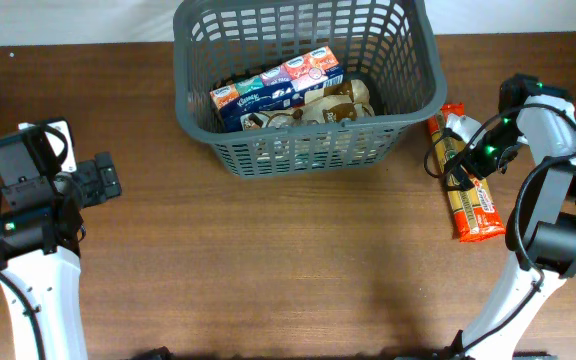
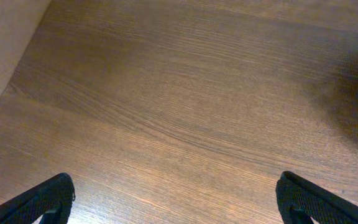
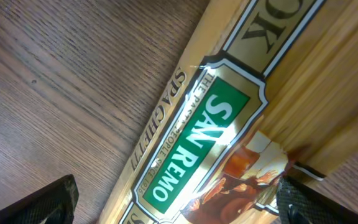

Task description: Pack container

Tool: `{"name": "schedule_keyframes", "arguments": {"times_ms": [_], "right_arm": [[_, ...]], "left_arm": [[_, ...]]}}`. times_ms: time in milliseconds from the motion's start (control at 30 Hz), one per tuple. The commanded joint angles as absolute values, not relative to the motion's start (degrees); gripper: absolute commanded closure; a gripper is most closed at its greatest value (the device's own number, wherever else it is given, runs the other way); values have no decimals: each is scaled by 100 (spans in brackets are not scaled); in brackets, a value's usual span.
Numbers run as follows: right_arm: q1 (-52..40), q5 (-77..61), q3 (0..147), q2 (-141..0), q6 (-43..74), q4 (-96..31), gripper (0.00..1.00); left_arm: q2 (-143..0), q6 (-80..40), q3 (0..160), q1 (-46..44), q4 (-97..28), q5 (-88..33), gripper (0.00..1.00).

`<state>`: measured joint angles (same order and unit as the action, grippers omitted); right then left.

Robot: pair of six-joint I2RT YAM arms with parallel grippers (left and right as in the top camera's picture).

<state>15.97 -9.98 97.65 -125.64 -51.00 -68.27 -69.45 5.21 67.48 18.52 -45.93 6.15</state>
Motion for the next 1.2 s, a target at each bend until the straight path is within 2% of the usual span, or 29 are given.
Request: {"name": "schedule_keyframes", "arguments": {"times_ms": [0,200,900,1167], "right_arm": [[1500,-1031,9738,-12785,-5035,-6845,1],[1579,-403,9738,-12787,-5028,-6790,1],[1806,-731,9686,-12801,-4737,-6611,1],[1885,-751,8945,-12801,-4598,-6204,1]], "left_arm": [[-6943,633,6711,1892,-4556,532,1],[-6943,633,6711,1892,-4554,532,1],[-6943,631,6711,1892,-4547,510,1],[-6943,631,6711,1892,-4545,510,1]]}}
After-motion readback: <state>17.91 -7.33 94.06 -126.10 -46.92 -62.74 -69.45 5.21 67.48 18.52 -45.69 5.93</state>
